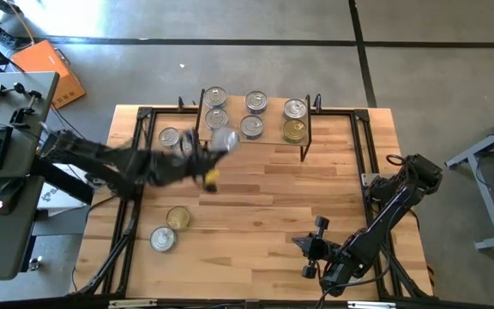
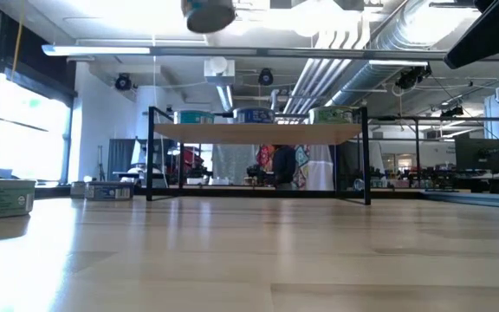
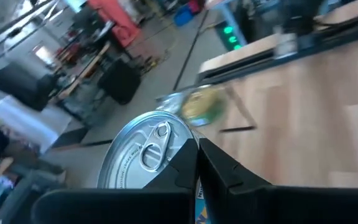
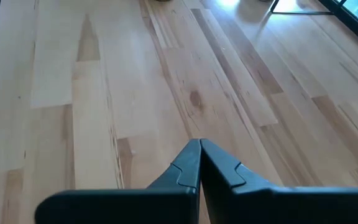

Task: Stack canned seafood by type on shelf
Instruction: Stack the yellow blue tuna can on top of the yellow blue tuna can on the shelf

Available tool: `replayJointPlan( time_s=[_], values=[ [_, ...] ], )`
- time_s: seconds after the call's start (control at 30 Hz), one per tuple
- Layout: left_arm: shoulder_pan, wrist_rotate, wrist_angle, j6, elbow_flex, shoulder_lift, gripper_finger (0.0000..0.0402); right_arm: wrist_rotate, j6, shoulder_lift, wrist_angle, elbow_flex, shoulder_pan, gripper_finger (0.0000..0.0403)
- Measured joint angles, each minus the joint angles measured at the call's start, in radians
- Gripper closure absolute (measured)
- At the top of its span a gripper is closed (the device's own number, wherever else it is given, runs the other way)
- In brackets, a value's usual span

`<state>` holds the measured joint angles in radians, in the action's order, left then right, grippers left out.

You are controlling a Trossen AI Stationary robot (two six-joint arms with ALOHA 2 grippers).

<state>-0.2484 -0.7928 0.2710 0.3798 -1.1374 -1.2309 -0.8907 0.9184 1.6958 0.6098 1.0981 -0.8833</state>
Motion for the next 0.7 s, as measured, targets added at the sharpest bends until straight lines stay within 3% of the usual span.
replayJointPlan(
  time_s=[0.33,0.7],
  values=[
    [0.491,0.339,0.001,0.086,0.000,-0.018,0.0401,-0.001,-0.001,0.000,0.000,0.000,0.000,0.0402],
    [0.830,0.580,-0.123,0.207,0.000,-0.187,0.0401,0.000,0.008,0.000,0.000,0.000,0.000,0.0402]
  ],
)
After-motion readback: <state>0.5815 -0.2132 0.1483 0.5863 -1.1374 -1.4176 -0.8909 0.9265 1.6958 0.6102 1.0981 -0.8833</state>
